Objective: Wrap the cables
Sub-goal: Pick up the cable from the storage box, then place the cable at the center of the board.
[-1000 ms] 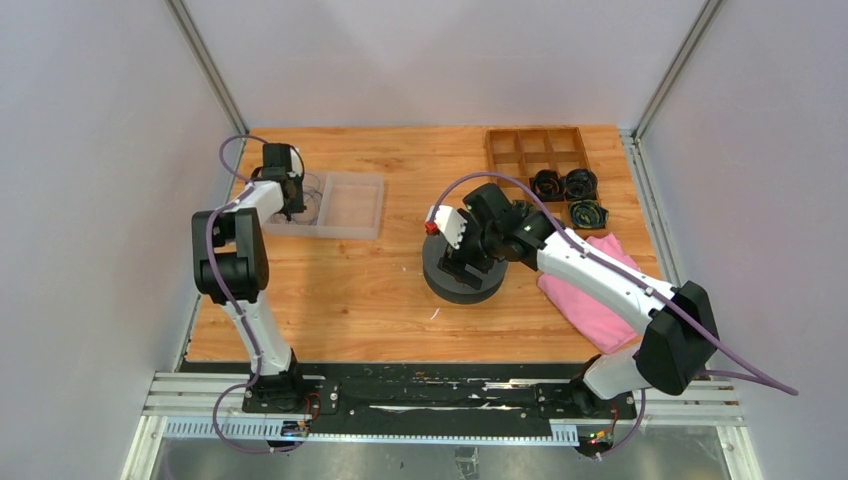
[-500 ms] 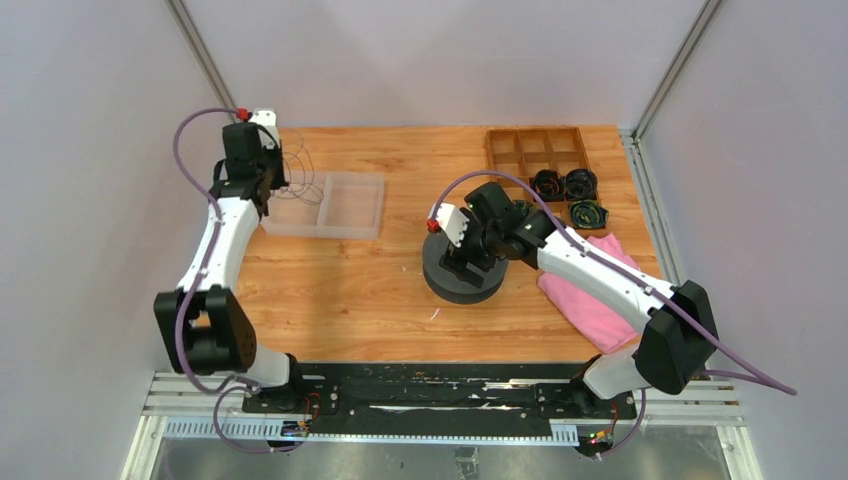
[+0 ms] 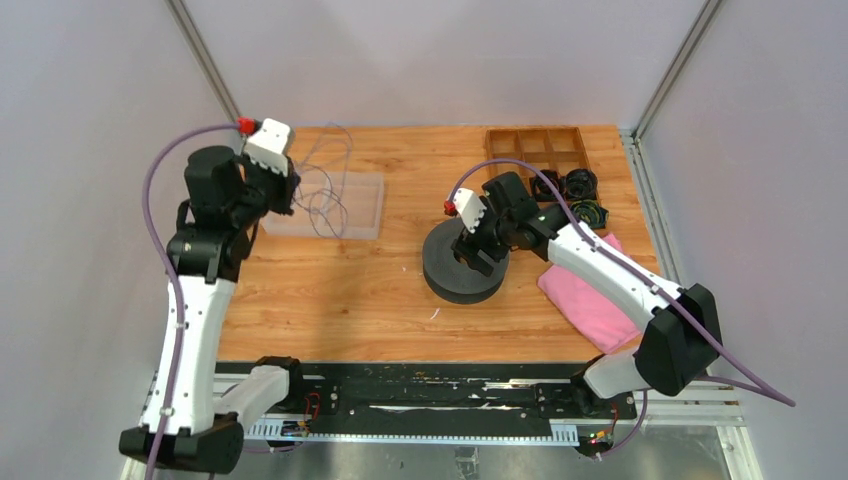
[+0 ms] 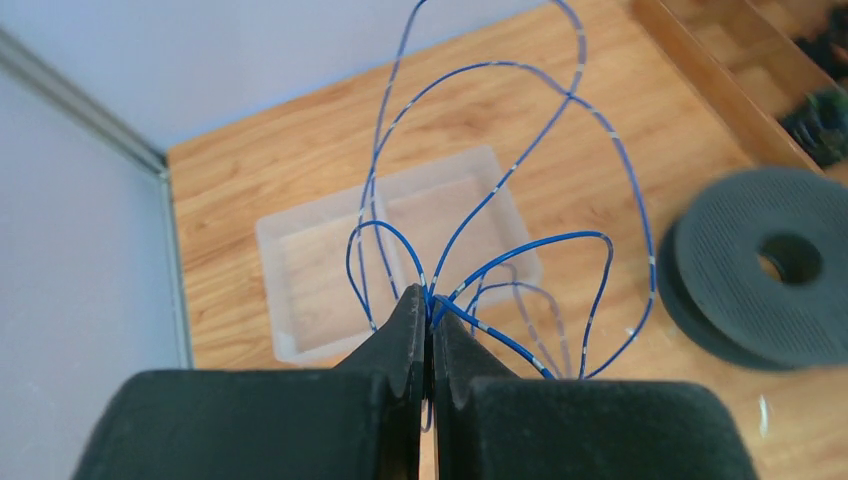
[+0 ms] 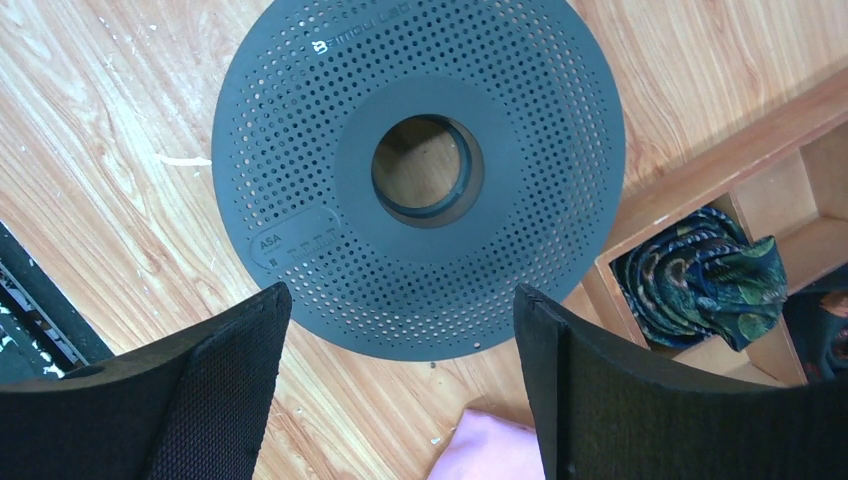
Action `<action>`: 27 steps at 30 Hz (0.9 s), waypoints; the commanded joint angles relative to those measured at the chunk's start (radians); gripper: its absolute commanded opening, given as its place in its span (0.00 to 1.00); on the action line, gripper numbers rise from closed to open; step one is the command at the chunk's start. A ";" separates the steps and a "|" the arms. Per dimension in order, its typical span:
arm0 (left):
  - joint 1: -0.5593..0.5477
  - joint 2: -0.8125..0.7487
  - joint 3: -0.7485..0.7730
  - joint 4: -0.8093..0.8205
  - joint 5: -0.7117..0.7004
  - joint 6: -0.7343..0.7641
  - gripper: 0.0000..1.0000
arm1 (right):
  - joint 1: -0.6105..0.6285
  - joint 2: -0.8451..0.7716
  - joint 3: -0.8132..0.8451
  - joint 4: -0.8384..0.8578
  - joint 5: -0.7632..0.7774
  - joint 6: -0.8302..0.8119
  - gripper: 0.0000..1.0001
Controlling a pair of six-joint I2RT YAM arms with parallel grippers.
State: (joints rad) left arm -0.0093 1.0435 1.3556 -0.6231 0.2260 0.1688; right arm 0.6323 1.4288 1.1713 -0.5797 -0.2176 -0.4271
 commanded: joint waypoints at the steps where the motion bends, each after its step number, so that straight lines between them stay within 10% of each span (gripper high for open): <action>1: -0.095 -0.089 -0.129 -0.123 0.066 0.133 0.02 | -0.024 -0.043 0.016 -0.005 -0.022 0.014 0.81; 19: -0.268 -0.083 -0.613 0.007 0.140 0.429 0.09 | -0.025 0.019 -0.005 -0.014 -0.054 -0.032 0.81; 27: -0.268 -0.043 -0.485 -0.174 -0.025 0.646 0.52 | -0.024 0.035 -0.003 -0.022 -0.056 -0.039 0.81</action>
State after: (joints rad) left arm -0.2718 0.9836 0.7666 -0.7082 0.3027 0.6701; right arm 0.6193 1.4532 1.1713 -0.5819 -0.2623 -0.4450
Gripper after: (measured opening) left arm 0.473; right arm 0.812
